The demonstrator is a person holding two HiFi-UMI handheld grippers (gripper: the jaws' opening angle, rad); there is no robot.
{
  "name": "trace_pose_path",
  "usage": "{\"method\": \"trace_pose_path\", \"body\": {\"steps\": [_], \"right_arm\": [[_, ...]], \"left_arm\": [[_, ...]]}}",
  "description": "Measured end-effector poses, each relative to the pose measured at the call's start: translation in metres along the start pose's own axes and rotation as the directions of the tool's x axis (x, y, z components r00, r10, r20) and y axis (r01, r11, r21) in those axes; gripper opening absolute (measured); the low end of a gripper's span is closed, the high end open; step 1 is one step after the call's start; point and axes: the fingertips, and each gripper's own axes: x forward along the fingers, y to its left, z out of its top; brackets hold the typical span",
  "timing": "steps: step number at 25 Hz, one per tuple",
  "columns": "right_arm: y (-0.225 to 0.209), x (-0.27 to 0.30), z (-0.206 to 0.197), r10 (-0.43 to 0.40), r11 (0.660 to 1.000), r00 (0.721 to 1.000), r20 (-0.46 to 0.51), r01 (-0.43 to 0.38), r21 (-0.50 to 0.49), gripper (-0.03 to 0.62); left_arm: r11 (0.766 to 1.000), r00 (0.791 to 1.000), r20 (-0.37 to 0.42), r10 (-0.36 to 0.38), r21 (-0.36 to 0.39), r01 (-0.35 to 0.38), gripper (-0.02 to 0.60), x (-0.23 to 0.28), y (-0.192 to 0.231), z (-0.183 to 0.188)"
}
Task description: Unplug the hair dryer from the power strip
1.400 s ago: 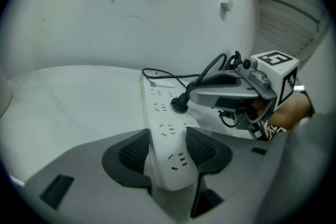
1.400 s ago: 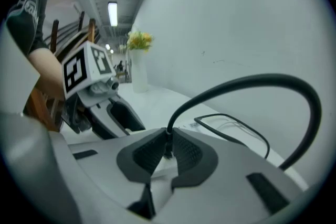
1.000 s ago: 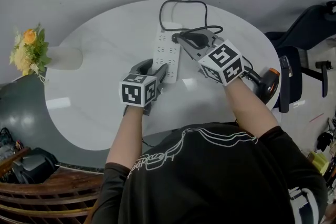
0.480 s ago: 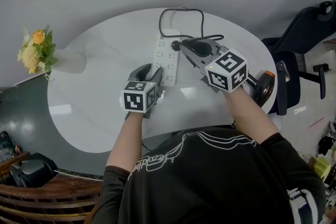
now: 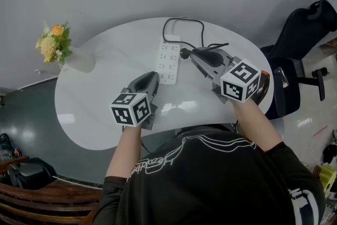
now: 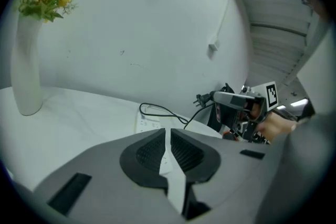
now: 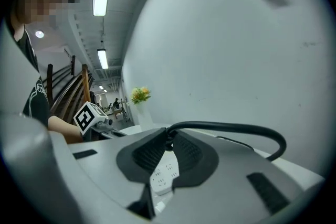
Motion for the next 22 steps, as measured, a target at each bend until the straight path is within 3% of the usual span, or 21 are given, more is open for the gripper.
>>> {"method": "trace_pose_path", "body": {"steps": [7,13,17,22], "right_arm": [[0.043,-0.053,0.022,0.021,1.000,0.997,0.070,-0.020,-0.022,0.026],[0.080,-0.104,0.032,0.067,0.996,0.995,0.079,-0.061,-0.068,0.027],[0.103,-0.142,0.032,0.097,0.989,0.993,0.069,-0.088,-0.118,0.028],[0.120,-0.182,0.027,0.139,0.988,0.987,0.086,-0.133,-0.073,0.028]], "left_arm": [[0.993,0.981,0.156,-0.115,0.007,0.115,0.017,-0.062,-0.065,0.027],[0.986,0.960,0.225,-0.165,0.059,0.156,0.017,-0.109,-0.118,0.046],[0.985,0.958,0.238,-0.161,0.104,0.139,0.015,-0.128,-0.156,0.041],[0.974,0.966,0.228,-0.117,0.218,0.067,0.014,-0.143,-0.206,0.033]]}}
